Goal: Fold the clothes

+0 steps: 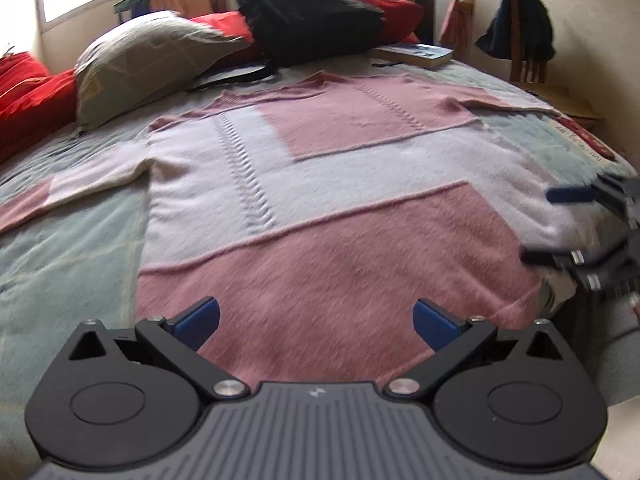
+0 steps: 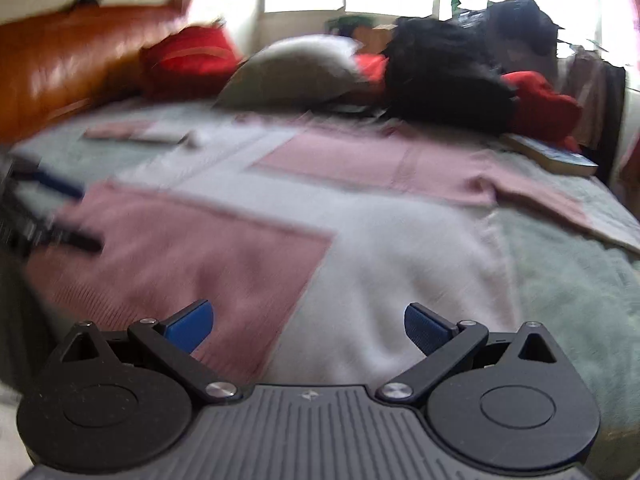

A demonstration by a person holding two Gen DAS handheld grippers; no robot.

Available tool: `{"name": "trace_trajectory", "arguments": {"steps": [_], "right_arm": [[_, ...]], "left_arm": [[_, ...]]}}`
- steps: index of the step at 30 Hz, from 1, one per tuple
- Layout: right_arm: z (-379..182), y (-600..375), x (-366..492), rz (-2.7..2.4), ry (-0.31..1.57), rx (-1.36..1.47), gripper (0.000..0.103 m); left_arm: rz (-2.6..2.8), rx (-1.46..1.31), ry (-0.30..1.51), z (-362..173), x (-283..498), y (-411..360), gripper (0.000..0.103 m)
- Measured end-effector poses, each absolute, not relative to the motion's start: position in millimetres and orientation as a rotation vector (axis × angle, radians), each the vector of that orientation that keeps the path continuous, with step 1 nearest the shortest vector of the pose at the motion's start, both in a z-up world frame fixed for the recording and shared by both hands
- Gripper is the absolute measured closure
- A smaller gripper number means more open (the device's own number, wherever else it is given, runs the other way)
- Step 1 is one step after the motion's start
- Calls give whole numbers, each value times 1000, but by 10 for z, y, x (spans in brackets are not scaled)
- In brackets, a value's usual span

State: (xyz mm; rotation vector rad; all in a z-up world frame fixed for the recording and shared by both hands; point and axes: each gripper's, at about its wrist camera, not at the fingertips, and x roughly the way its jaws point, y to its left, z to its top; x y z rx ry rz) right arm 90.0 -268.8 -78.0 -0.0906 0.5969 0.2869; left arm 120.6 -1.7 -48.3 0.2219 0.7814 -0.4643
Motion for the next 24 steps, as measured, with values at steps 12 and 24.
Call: {"name": "trace_trajectory", "arguments": {"steps": [12, 24], "right_arm": [[-892, -3009, 929, 156, 656, 22, 0], [-515, -3017, 2480, 130, 606, 70, 0]], "left_arm": [[-473, 277, 810, -688, 1345, -244, 1], [-427, 124, 757, -502, 1504, -1, 1]]}}
